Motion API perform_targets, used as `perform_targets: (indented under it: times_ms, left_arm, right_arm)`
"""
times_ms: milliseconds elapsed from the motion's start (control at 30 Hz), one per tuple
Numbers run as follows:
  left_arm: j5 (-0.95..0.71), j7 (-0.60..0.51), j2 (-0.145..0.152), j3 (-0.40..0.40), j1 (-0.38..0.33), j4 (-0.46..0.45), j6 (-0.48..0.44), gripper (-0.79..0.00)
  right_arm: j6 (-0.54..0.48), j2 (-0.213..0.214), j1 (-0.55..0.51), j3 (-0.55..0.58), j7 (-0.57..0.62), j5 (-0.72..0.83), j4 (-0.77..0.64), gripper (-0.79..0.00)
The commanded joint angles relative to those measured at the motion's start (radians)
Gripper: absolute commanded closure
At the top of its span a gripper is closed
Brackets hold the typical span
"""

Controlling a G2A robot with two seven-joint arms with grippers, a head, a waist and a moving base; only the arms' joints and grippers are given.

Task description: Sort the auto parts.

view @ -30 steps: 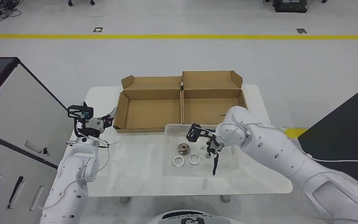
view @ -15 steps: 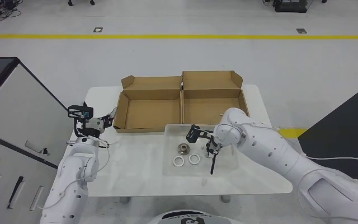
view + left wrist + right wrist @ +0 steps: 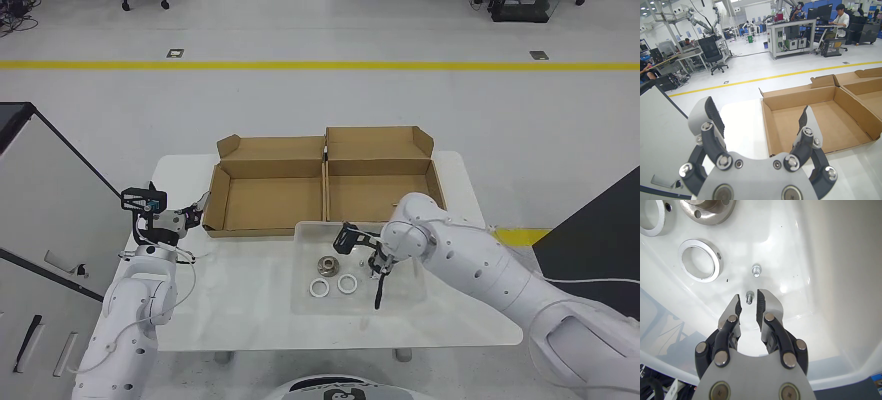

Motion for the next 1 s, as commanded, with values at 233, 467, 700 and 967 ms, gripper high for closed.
perform_targets:
  times_ms: [233,467,700,967]
  left_arm:
    - [0.000,0.000,0.000,0.000,0.000,0.000,0.000,-0.785]
    - [0.000,0.000,0.000,0.000,0.000,0.000,0.000,-0.785]
    - [0.000,0.000,0.000,0.000,0.000,0.000,0.000,-0.785]
    - [0.000,0.000,0.000,0.000,0.000,0.000,0.000,-0.785]
  right_arm:
    - [-0.007,-0.001,0.000,0.016,0.001,0.023,0.008,0.000]
    - [0.017,0.027,-0.013,0.094,0.042,0.059,-0.091,0.000]
    - [0.040,0.086,-0.056,0.221,0.075,0.095,-0.231,0.000]
    - [0.045,0.161,-0.050,0.301,0.075,0.167,-0.370,0.000]
